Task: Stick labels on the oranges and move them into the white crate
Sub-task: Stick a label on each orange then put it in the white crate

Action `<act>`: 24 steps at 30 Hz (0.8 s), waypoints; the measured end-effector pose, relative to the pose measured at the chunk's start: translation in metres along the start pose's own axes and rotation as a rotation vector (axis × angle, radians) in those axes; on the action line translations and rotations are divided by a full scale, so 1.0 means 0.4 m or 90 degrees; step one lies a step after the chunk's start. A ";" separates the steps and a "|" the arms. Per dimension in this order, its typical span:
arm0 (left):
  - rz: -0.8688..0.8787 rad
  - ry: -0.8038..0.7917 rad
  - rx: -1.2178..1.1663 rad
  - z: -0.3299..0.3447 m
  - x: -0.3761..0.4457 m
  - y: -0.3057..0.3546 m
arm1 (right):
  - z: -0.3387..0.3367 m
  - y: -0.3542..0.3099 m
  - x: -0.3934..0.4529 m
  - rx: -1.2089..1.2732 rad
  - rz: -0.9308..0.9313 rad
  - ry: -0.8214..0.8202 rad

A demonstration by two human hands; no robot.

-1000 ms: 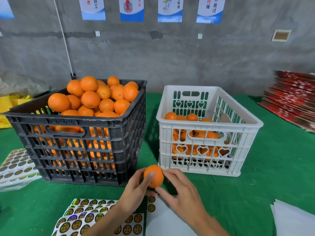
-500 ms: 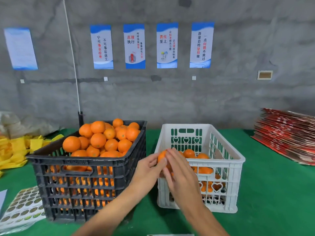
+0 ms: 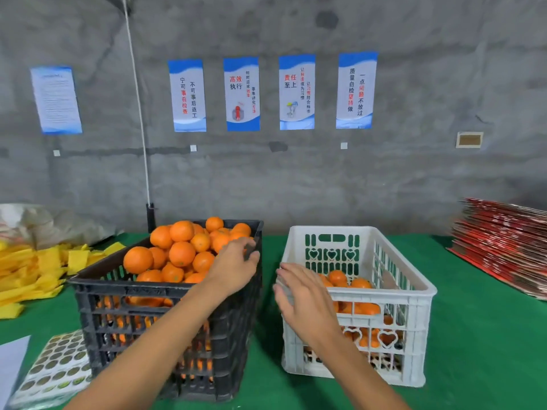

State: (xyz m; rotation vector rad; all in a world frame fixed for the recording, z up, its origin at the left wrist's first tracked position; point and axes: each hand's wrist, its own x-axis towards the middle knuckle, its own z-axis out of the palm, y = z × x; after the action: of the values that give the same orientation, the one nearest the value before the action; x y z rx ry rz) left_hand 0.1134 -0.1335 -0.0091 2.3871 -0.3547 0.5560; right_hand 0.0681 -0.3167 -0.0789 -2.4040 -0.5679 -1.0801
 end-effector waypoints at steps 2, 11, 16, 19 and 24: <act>-0.109 -0.079 0.045 -0.043 0.022 -0.050 | 0.037 -0.054 0.014 0.097 -0.004 -0.012; -0.318 -0.258 0.300 -0.154 0.075 -0.261 | 0.175 -0.206 0.064 0.134 -0.058 -0.031; -0.321 -0.374 0.449 -0.132 0.114 -0.311 | 0.200 -0.209 0.057 0.167 -0.011 0.005; -0.304 -0.461 0.418 -0.132 0.117 -0.305 | 0.216 -0.219 0.049 0.192 0.007 0.032; -0.275 -0.427 0.206 -0.131 0.115 -0.309 | 0.248 -0.245 0.046 0.221 0.042 0.128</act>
State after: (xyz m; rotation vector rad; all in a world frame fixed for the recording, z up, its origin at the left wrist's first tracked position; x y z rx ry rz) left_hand 0.1856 -0.0116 -0.0169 2.7997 -0.0150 -0.4306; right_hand 0.0859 -0.1788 -0.1020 -1.9767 -0.5527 -1.0795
